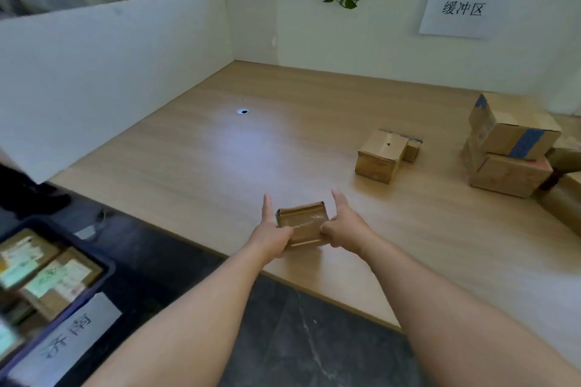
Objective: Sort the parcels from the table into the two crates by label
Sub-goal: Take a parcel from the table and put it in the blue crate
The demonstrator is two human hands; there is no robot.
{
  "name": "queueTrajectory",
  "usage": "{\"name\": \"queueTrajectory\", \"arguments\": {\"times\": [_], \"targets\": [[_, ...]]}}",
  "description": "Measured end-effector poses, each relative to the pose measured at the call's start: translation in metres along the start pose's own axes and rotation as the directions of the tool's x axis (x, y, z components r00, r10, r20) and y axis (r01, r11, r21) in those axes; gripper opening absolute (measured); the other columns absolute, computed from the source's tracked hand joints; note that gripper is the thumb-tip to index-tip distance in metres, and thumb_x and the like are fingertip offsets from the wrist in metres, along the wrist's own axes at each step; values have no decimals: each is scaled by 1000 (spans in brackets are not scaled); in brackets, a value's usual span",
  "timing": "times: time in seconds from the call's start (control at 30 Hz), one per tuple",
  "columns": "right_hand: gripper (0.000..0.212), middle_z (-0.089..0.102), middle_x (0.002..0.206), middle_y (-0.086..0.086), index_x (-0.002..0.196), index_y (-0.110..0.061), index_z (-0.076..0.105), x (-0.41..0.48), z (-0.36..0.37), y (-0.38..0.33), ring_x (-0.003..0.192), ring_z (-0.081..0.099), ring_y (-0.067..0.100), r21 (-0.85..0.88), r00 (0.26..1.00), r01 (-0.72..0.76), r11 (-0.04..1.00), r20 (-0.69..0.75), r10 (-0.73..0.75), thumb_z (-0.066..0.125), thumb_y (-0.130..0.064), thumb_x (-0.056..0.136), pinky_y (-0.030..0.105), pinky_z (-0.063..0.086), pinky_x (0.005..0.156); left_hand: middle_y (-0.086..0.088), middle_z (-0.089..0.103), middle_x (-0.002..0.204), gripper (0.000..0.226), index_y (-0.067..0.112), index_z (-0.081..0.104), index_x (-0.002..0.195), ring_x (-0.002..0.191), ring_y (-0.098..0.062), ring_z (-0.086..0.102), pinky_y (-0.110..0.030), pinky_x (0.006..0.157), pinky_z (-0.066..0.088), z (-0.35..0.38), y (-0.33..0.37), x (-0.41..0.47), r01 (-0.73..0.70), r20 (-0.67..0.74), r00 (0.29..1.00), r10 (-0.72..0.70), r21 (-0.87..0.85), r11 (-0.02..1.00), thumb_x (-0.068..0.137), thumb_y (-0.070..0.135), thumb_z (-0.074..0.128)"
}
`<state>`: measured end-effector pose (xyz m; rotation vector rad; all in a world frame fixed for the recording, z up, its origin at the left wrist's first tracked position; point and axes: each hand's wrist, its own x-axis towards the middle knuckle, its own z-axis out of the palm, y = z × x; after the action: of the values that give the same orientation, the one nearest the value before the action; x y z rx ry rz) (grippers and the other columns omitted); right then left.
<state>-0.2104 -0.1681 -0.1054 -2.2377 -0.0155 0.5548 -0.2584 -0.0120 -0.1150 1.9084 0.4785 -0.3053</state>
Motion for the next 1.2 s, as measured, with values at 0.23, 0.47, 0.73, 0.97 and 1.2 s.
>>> {"name": "queueTrajectory", "arguments": {"times": [0.23,0.47,0.73,0.97,1.2], "targets": [[63,57,109,8,141,-37,32,15,78,-73,90,63,25,-214,974,149,965,202,-106,52,-5,91,42,58,81,-7,53,121,64,36,30,144,99,-25,61,-45,83,58,-97,-54,-14,13,-64,998,-15,-35,999,91,5,51],[29,59,121,3,117,-26,42,23,196,-158,96,61,20,-188,936,274,943,279,-216,56,-33,93,37,56,82,-1,54,130,25,30,43,120,107,-18,55,-28,75,51,-214,-124,-22,15,-304,951,-54,-130,991,97,25,53],[44,58,127,2,134,-24,43,25,317,-245,92,59,14,-263,875,405,876,389,-288,61,-22,94,19,45,57,-2,50,137,26,29,40,117,112,-17,52,-29,81,52,-320,-202,-37,80,-450,881,-143,-157,984,97,23,56],[58,50,138,2,145,-29,37,14,415,-296,102,56,10,-218,788,530,819,483,-381,61,-15,94,21,56,70,-4,43,147,43,28,35,128,118,-16,50,-15,60,49,-395,-258,-66,95,-536,821,-198,-212,973,96,10,57],[59,49,140,0,145,-30,39,25,467,-308,95,49,5,-239,751,562,792,549,-367,62,-13,93,11,45,53,-3,47,146,53,32,28,134,108,-17,55,-17,67,46,-420,-304,-65,172,-545,797,-259,-206,963,94,15,59]]}}
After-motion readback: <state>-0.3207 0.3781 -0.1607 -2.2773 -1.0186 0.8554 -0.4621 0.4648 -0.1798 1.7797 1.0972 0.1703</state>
